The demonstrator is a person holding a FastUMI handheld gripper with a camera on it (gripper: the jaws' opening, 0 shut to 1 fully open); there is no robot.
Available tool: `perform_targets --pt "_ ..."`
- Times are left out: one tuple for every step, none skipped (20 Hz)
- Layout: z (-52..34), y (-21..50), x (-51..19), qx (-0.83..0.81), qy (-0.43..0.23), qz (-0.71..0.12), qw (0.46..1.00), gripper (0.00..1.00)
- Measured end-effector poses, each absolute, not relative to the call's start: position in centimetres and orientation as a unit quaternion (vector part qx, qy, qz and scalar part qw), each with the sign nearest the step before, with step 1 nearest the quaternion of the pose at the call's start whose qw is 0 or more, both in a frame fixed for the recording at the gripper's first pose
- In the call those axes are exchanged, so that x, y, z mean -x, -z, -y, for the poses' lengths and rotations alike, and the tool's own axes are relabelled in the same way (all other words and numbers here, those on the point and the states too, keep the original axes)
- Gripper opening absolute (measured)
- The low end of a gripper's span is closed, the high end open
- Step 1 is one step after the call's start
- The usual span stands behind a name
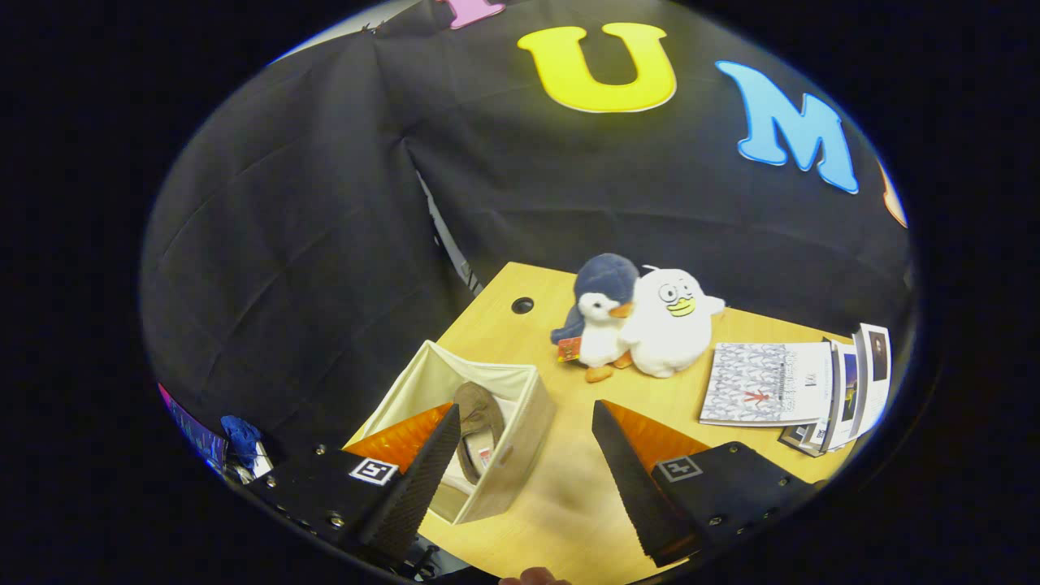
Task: Open the storage box then place both shoes into the box .Put the left shoe in first, then the right shoe, with the right side of both shoes facing outward in a uniform manner.
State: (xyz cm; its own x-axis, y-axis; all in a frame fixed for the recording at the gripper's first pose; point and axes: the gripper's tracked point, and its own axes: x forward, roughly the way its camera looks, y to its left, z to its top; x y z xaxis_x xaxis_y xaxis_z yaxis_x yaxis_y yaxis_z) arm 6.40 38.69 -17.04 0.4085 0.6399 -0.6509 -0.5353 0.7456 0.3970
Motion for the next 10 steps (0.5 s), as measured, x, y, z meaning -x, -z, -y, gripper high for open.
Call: perform_targets --pt "-36.9 17.0 -6.7 -0.068 -0.341 -0.412 0.842 0.99" --pt "-35.4 17.2 -7.0 -0.076 -0.332 -0.410 0.846 0.99" --pt "-33.9 17.4 -7.2 -0.083 -0.322 -0.409 0.850 0.99" --pt "-32.5 18.1 -7.3 -0.090 -0.311 -0.411 0.853 1.00" --pt "-30.7 18.6 -7.5 -0.094 -0.298 -0.412 0.856 1.00" --pt "-29.0 19.1 -7.5 -0.098 -0.285 -0.414 0.859 1.00" --pt "-27.4 19.7 -7.6 -0.104 -0.274 -0.414 0.862 1.00" --pt "-25.9 20.3 -7.6 -0.107 -0.261 -0.413 0.866 1.00" --pt "-24.1 21.0 -7.8 -0.109 -0.246 -0.411 0.871 1.00" --pt "-22.7 21.8 -7.8 -0.112 -0.234 -0.410 0.874 1.00"
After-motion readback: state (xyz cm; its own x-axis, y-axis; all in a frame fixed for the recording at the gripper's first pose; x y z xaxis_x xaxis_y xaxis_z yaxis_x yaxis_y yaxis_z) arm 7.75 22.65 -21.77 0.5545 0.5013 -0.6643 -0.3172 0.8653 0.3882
